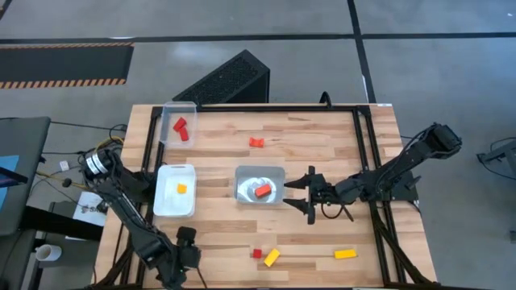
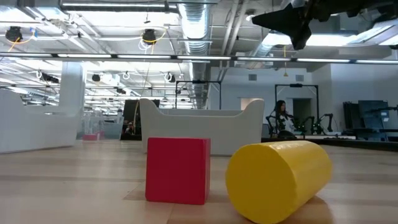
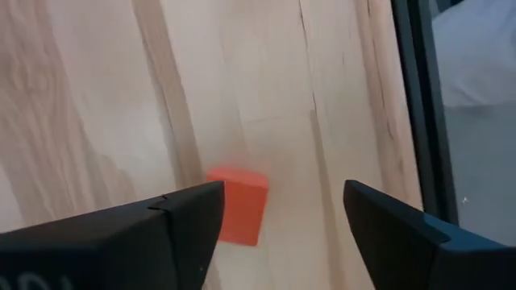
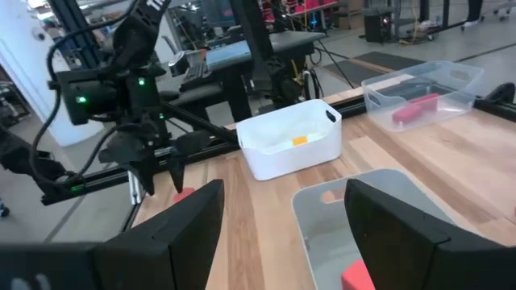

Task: Sort & place blocks by color
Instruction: Put the bottom orange wooden block into the gray bin

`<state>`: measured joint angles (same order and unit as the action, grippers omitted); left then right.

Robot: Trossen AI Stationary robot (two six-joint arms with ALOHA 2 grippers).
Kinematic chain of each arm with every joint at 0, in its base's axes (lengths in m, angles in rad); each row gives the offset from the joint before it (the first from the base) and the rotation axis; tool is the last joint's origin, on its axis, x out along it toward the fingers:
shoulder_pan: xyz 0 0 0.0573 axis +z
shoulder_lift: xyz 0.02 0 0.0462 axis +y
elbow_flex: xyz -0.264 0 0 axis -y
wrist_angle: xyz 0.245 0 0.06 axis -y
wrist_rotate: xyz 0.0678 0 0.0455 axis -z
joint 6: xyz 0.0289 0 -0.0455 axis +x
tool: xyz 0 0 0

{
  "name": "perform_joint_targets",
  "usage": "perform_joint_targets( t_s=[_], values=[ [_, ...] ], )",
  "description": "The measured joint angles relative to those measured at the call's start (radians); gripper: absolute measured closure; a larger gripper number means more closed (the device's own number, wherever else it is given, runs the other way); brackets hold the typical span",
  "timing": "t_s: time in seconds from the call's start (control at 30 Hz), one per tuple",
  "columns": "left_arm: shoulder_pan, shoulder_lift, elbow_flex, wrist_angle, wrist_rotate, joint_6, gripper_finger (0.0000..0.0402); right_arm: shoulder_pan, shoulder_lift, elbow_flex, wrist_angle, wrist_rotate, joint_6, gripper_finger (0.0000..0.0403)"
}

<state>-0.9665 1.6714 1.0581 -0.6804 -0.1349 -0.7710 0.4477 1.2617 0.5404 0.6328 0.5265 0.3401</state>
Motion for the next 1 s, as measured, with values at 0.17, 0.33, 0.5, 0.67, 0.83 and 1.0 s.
perform_joint_targets(
  t_s=[0.17,0.33,0.5,0.67,0.83,1.0],
  values=[
    [0.023,0.000,0.002,-0.055,0.000,0.061,0.0116,-0.005,0.000,0.000,0.000,-0.001,0.000,0.0122],
    [0.031,0.000,-0.021,-0.072,-0.004,0.078,0.0090,0.005,0.000,0.000,-0.001,-0.001,0.000,0.0122],
    [0.030,-0.001,-0.085,0.012,0.018,0.068,0.0092,0.011,0.001,0.000,-0.007,-0.002,0.000,0.0122],
    [0.044,-0.001,-0.167,0.155,0.077,0.068,0.0106,0.011,0.001,0.000,-0.006,-0.002,0.000,0.0122],
    [0.055,-0.005,-0.196,0.163,0.059,0.101,0.0135,0.011,0.001,0.000,-0.005,-0.002,0.003,0.0122],
    [0.058,-0.006,-0.217,0.160,0.029,0.140,0.0210,0.011,0.001,0.000,-0.003,-0.002,0.008,0.0122]
  ],
)
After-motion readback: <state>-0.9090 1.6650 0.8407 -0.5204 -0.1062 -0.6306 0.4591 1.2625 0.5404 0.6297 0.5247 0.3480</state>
